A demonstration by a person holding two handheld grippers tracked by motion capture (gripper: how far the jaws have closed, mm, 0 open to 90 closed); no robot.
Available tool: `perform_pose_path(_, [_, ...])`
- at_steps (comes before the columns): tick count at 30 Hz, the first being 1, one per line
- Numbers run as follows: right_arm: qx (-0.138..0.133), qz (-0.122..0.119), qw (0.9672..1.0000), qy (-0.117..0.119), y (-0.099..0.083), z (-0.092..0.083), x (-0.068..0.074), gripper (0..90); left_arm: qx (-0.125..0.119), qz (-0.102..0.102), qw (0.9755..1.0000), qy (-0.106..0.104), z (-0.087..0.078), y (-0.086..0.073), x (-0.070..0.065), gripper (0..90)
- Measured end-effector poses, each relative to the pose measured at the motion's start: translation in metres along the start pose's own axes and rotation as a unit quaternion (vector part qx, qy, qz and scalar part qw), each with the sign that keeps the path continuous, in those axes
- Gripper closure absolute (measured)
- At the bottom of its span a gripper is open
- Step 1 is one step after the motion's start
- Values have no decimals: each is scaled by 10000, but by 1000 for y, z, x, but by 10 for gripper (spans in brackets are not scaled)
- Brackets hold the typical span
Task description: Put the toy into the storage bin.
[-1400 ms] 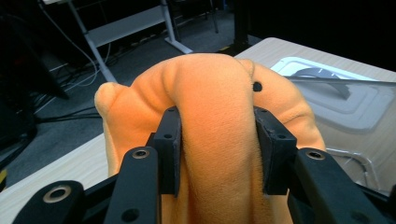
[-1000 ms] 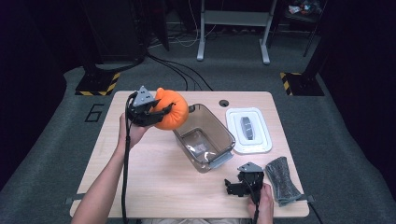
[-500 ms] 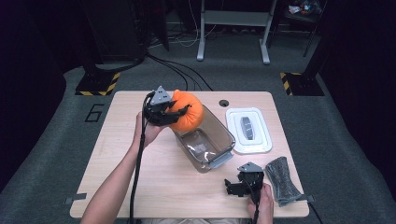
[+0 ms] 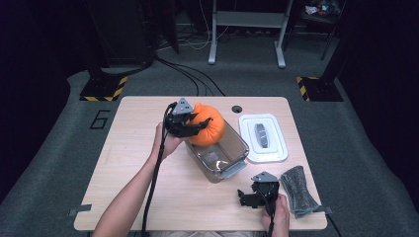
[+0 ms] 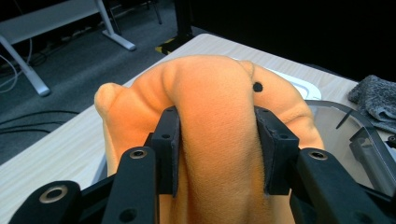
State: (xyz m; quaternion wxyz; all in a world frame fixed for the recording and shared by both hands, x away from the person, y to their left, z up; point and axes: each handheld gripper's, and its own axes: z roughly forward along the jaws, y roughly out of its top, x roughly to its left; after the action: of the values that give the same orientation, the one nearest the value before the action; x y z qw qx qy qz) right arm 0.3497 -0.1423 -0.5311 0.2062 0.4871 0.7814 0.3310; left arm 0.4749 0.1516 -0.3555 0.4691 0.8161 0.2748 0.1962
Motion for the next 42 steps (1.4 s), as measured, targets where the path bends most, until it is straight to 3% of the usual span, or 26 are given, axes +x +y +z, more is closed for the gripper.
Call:
perform_pose_path(19, [5,-17,10000,-1,0,0,0,0,280,-81,9996,-66,23,-12,0,564])
perform_pose_path(42, [23,-52,10000,22,0,0,0,0,775,-125,9968,-123,46,-22,2,540])
